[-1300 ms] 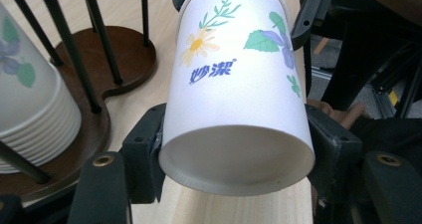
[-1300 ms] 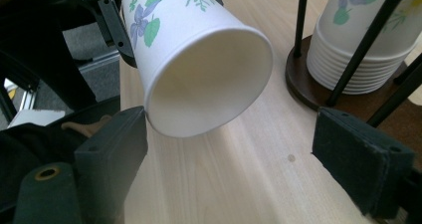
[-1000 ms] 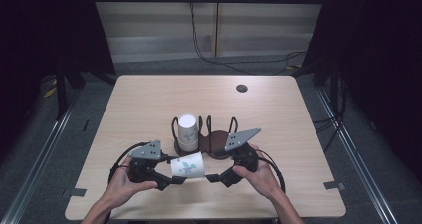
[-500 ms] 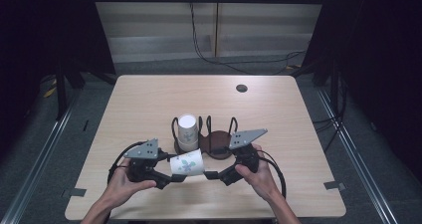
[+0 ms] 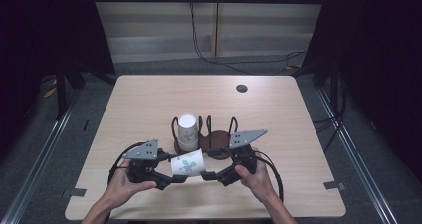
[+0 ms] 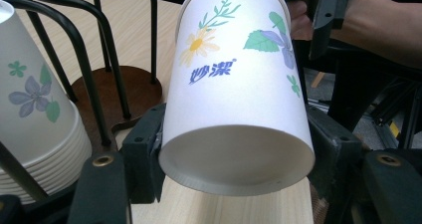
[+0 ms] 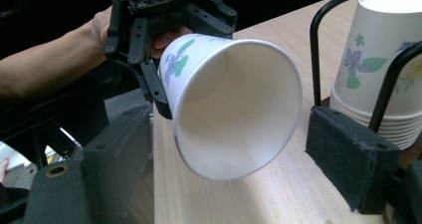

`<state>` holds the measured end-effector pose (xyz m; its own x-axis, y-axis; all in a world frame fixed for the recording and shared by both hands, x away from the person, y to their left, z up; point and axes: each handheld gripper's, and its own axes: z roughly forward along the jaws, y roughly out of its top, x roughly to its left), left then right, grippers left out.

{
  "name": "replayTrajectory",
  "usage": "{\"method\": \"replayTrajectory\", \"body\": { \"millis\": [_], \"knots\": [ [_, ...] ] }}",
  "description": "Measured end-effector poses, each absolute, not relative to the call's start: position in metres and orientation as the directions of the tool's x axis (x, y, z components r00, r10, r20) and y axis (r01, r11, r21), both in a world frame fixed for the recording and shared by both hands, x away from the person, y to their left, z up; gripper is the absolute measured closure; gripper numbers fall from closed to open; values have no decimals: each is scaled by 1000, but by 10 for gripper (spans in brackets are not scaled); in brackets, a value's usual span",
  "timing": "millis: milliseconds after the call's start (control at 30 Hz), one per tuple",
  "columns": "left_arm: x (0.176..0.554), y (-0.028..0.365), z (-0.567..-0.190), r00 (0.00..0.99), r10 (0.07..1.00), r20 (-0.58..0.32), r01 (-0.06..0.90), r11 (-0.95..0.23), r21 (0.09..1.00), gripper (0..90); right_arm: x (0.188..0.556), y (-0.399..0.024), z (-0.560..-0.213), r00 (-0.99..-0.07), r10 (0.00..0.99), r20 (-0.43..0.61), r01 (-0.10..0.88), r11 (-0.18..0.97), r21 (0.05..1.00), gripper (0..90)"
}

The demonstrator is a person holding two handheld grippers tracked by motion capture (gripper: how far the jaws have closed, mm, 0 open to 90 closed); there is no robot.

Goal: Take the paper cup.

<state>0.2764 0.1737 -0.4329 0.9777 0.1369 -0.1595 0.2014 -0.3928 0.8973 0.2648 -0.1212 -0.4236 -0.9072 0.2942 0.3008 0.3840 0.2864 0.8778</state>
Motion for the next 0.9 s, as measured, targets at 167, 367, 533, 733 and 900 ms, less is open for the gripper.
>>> {"method": "replayTrajectory", "body": {
  "millis": [167, 367, 533, 733, 900],
  "knots": [
    [276, 172, -432, 978, 131, -161, 200, -391, 898, 356, 266, -120, -424, -905, 284, 316, 393, 276, 877, 209],
    [276, 169, -430, 979, 122, -164, 199, -375, 905, 356, 267, -119, -426, -900, 283, 332, 403, 251, 880, 175],
    [275, 170, -430, 979, 117, -164, 197, -371, 907, 356, 267, -119, -427, -894, 300, 333, 406, 230, 884, 138],
    [274, 167, -430, 981, 108, -158, 188, -375, 908, 357, 267, -116, -428, -894, 291, 340, 413, 242, 878, 136],
    [274, 165, -430, 982, 99, -163, 189, -376, 907, 357, 267, -112, -429, -894, 287, 343, 417, 257, 872, 149]
  ]
}}
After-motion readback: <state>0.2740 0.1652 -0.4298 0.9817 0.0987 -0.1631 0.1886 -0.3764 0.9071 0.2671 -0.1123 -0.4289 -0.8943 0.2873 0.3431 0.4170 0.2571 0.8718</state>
